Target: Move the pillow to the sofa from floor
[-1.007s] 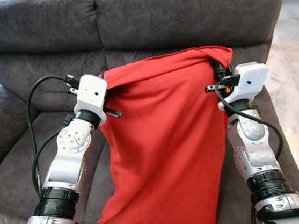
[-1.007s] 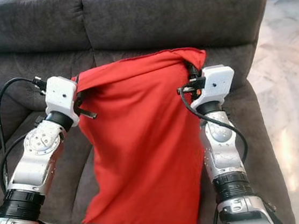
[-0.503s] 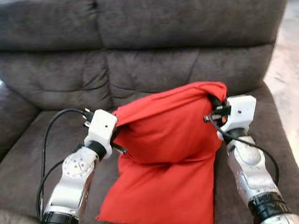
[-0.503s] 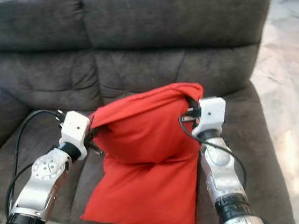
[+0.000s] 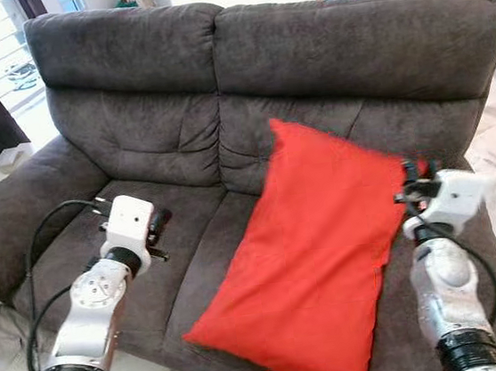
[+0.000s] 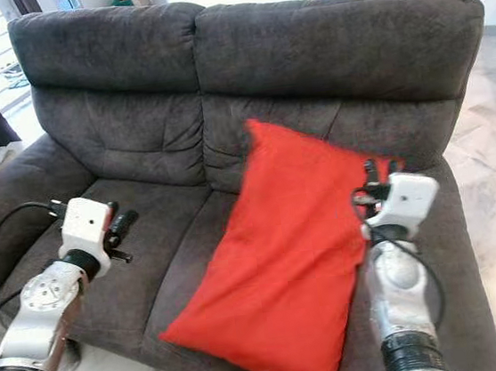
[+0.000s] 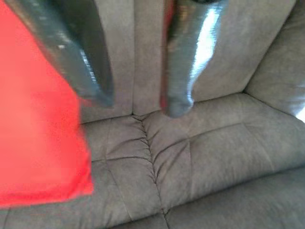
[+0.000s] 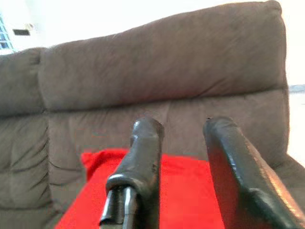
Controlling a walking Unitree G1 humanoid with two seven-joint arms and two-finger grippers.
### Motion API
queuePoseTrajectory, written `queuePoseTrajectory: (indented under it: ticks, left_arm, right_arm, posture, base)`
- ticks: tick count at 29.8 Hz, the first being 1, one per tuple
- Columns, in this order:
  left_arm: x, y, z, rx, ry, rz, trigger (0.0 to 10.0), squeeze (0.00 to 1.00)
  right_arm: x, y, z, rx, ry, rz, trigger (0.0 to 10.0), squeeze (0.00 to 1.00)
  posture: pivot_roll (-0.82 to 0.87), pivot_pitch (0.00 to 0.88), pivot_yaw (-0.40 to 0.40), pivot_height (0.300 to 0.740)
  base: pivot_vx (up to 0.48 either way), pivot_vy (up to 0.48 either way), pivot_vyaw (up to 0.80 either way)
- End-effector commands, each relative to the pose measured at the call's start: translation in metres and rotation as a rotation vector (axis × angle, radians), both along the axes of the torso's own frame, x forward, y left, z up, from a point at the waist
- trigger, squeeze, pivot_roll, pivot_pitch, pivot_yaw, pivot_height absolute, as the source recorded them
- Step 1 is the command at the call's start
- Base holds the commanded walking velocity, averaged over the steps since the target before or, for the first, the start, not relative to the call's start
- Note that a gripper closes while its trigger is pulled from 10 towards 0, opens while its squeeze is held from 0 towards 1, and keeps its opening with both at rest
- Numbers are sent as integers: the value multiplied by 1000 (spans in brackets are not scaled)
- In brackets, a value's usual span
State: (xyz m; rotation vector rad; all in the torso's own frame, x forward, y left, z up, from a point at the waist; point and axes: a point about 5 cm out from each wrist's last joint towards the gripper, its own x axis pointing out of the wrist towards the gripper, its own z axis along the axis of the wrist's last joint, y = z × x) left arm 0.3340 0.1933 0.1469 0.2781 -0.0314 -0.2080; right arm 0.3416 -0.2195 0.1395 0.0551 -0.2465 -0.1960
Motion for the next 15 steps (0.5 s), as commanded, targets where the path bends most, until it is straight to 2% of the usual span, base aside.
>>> queuePoseTrajectory:
  ticks: [1, 4, 5, 6, 7, 8, 9, 12, 14, 15]
  left_arm:
    - [-2, 5, -11, 9, 42, 18, 10000, 1000]
    - [-5, 6, -32, -5, 111, 27, 10000, 1000]
    - [-9, 7, -48, 13, 160, 35, 10000, 0]
    - [-12, 8, -59, 11, 197, 44, 10000, 0]
    - [-12, 8, -59, 11, 197, 44, 10000, 0]
    - [-20, 9, -89, 14, 303, 63, 10000, 0]
    - [-25, 9, -101, 14, 352, 71, 10000, 0]
    - [-35, 5, -123, 38, 437, 72, 10000, 0]
    - [-48, 2, -144, 96, 525, 67, 10000, 0]
    - [-57, 1, -156, 94, 580, 80, 10000, 0]
  right_arm:
    - [-5, -8, -10, 7, 35, -38, 10000, 0]
    - [-14, -18, -25, -3, 87, -82, 10000, 0]
    - [-22, -26, -38, -13, 137, -130, 10000, 0]
    - [-29, -33, -48, 0, 168, -179, 10000, 0]
    - [-29, -33, -48, 0, 168, -179, 10000, 0]
    - [-53, -47, -78, 39, 279, -301, 10000, 0]
    - [-67, -53, -91, 44, 328, -355, 10000, 0]
    - [-95, -62, -114, 40, 417, -450, 10000, 0]
    - [-122, -68, -133, 59, 490, -535, 10000, 0]
    - [-136, -68, -144, 85, 525, -555, 10000, 0]
  posture:
    - [62, 128, 103, 740]
    - [59, 123, 104, 740]
    - [54, 122, 107, 740]
    - [54, 122, 107, 740]
    - [54, 122, 107, 740]
    - [30, 97, 108, 740]
    - [24, 87, 111, 740]
    - [3, 67, 119, 740]
    - [-23, 40, 128, 740]
    - [-45, 29, 130, 740]
  base:
    - [0, 0, 0]
    - [0, 0, 0]
    - [0, 0, 0]
    - [0, 0, 0]
    - [0, 0, 0]
    - [0, 0, 0]
    - [0, 0, 0]
    - [0, 0, 0]
    - [0, 0, 0]
    - [0, 0, 0]
